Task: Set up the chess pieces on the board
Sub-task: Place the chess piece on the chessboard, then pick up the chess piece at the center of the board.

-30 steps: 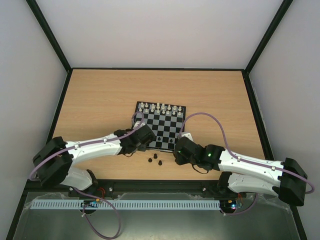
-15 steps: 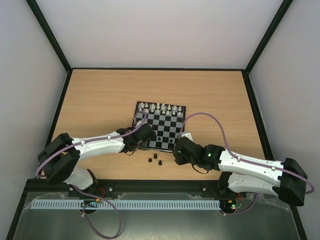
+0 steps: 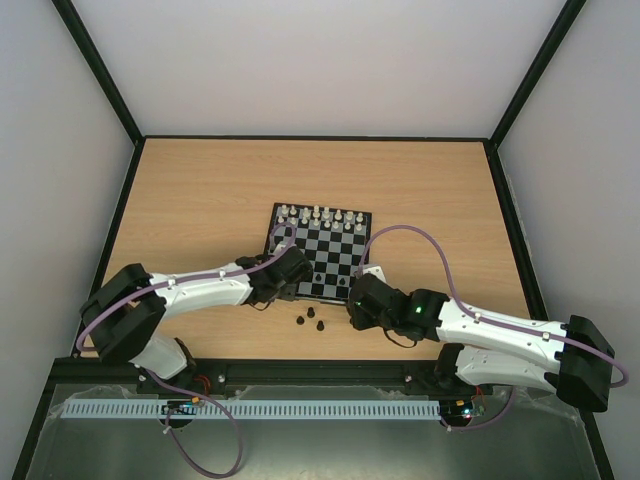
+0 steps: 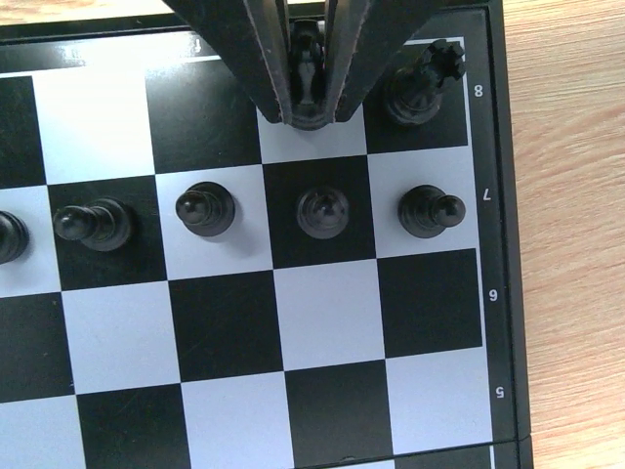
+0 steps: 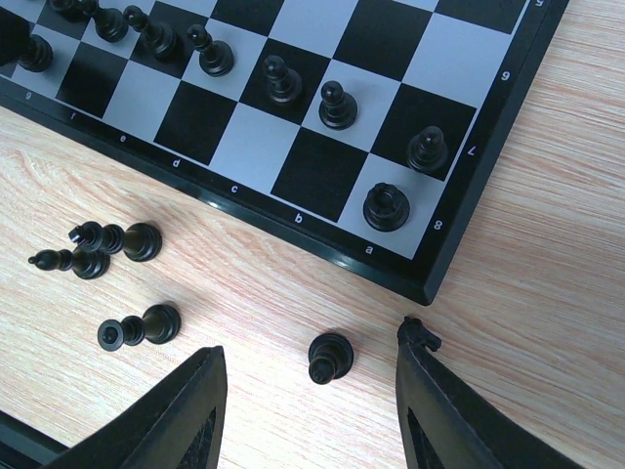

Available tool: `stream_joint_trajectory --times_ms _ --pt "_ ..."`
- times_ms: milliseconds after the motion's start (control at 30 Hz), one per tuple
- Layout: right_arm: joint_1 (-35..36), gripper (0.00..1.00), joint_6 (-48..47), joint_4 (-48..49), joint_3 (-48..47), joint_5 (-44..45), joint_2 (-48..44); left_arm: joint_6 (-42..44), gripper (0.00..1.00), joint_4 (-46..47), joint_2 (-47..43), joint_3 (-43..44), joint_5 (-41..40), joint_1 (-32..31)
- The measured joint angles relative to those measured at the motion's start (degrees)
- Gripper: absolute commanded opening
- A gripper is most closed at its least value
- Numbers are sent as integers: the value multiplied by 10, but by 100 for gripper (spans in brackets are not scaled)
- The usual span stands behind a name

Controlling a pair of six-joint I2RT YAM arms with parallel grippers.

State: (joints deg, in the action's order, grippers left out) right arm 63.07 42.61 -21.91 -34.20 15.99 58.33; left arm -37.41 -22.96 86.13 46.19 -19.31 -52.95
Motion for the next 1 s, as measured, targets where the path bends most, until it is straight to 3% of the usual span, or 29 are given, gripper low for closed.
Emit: stream_joint_trajectory --times_ms 667,1000 --pt "0 49 0 0 0 1 3 3 30 -3 -4 0 0 1" --pt "0 49 2 0 0 11 30 -8 52 -31 -94 17 -7 -41"
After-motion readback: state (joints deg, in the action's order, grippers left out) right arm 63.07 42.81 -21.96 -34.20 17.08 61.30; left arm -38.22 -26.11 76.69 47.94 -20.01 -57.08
